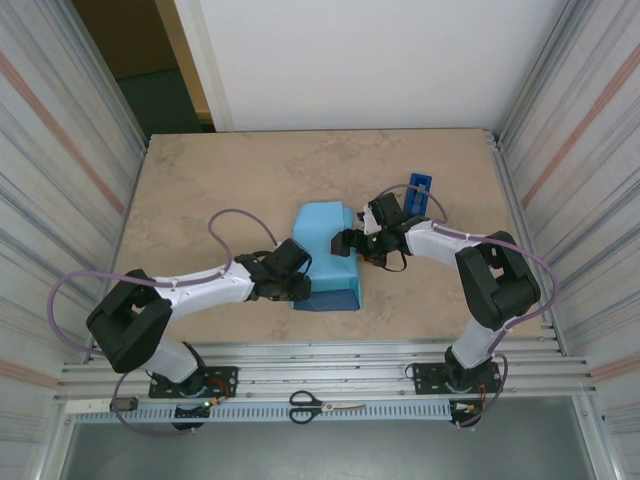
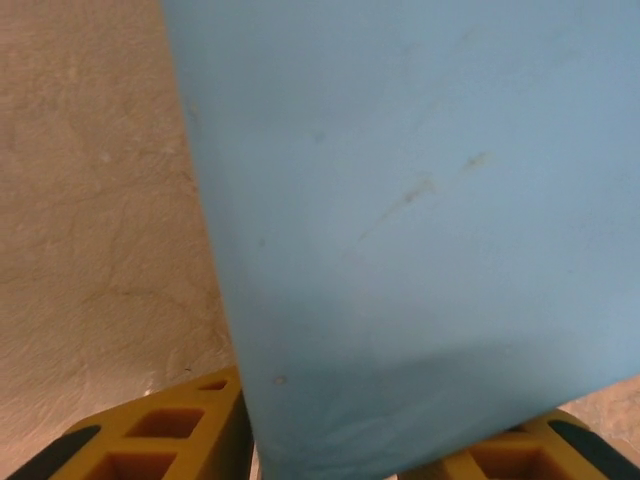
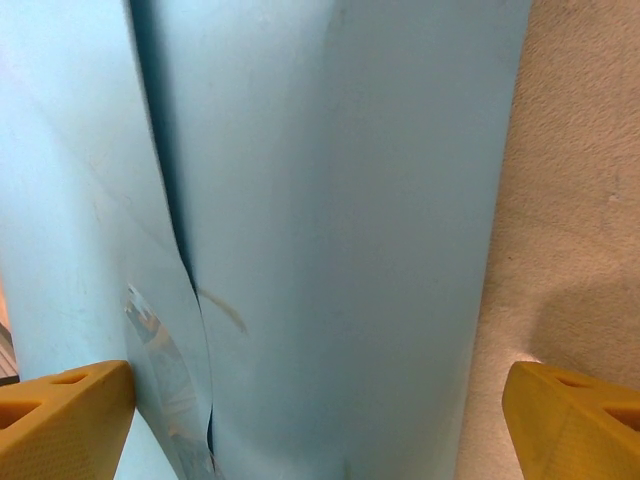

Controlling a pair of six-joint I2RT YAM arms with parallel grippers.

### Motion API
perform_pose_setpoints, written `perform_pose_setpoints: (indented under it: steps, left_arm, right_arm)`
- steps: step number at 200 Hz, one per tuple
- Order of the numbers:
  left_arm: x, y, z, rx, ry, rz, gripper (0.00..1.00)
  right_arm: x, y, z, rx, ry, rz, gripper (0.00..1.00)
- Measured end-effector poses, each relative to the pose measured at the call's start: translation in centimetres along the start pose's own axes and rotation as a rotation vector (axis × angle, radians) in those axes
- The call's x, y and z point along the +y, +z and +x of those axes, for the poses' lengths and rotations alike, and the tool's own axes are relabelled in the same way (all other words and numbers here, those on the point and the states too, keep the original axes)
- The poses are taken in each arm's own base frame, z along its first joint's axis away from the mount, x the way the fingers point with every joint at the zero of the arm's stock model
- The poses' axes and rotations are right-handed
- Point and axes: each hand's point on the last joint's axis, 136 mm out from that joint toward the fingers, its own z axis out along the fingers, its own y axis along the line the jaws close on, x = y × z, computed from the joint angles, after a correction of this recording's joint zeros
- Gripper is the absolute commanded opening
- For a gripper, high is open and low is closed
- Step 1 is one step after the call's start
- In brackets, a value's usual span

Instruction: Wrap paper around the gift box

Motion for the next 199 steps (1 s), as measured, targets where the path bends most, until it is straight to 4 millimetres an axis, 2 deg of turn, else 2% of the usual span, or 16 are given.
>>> perform_pose_setpoints:
  steps: [45, 102, 146, 199]
  left_arm:
    - [0.33, -0.03, 0.22, -0.01, 0.0, -0.037, 0.43]
    - [0.52, -0.12, 0.11, -0.042, 0.003, -0.074, 0.38]
    - [0.32, -0.24, 0.18, -0.072, 0.006, -0.096, 0.29]
    - [0.31, 0.18, 0.61, -0.08, 0.008, -0.125, 0.28]
  right_arm:
    - [-0.01, 0.0, -0.04, -0.002, 0.0, 0.001, 0.93]
    - [-0.03, 0.03, -0.03, -0.004, -0.001, -0.001, 0.93]
    - [-0.03, 0.05, -0.04, -0.005, -0.002, -0.002, 0.93]
    - [-0.03, 0.06, -0.04, -0.006, -0.002, -0.002, 0.93]
